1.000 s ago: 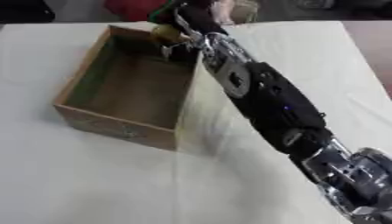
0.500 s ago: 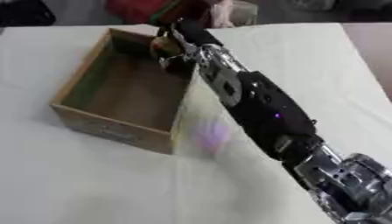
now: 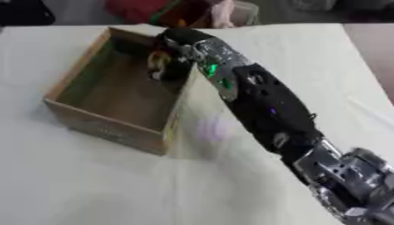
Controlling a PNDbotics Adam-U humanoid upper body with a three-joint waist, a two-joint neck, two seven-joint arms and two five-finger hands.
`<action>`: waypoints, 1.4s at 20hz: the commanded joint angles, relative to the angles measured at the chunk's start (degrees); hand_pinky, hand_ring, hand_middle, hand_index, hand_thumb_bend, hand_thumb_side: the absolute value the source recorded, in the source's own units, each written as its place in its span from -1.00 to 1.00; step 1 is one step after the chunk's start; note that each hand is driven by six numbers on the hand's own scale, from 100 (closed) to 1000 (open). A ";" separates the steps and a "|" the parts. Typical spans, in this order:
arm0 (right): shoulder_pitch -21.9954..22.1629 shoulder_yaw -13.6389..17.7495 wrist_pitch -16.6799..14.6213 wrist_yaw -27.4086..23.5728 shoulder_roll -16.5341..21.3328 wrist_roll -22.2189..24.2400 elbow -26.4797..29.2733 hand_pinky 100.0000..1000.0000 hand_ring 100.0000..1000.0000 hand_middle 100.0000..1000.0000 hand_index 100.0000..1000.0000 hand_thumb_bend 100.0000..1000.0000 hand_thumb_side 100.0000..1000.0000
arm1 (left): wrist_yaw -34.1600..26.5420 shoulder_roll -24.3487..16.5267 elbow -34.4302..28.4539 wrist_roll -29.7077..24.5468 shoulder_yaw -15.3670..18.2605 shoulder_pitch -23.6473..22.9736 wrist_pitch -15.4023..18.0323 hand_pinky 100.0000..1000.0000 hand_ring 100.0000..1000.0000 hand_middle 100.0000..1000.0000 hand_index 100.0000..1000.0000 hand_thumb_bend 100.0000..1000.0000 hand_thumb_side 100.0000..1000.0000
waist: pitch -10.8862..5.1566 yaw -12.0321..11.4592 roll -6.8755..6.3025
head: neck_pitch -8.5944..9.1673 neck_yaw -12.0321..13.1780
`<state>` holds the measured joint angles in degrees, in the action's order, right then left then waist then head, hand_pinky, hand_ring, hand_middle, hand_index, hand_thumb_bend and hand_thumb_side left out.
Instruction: Pick up objects on the table and place them in the box.
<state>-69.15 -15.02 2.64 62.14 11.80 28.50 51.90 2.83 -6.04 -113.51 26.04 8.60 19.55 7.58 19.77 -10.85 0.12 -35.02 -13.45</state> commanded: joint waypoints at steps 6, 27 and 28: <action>-2.09 1.23 -0.54 -6.10 3.66 6.02 7.55 0.68 0.90 0.76 0.92 0.56 0.18 | 0.03 -1.06 -1.08 0.09 0.09 0.61 0.19 -0.43 -0.29 -0.14 0.20 -1.00 0.62 | -1.45 0.22 0.05 | -0.03 1.28; 4.82 6.65 16.80 -32.34 23.32 -10.30 49.87 0.34 0.41 0.37 0.68 -1.00 0.62 | 0.85 -1.78 -1.08 1.16 0.89 0.54 0.30 -0.43 -0.28 -0.14 0.20 -1.00 0.61 | -1.63 2.73 -0.24 | -0.45 3.53; 6.54 7.40 18.69 -35.30 25.04 -13.57 53.60 0.33 0.39 0.36 0.68 -1.00 0.61 | 0.92 -1.84 -1.08 1.26 0.96 0.56 0.32 -0.43 -0.28 -0.14 0.20 -1.00 0.61 | -1.62 2.95 -0.27 | -0.53 3.69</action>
<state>-61.88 -9.05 19.20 29.90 33.65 18.10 100.71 3.38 -6.60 -113.51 27.04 9.04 19.56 7.82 19.60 -7.86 0.07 -35.25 -10.09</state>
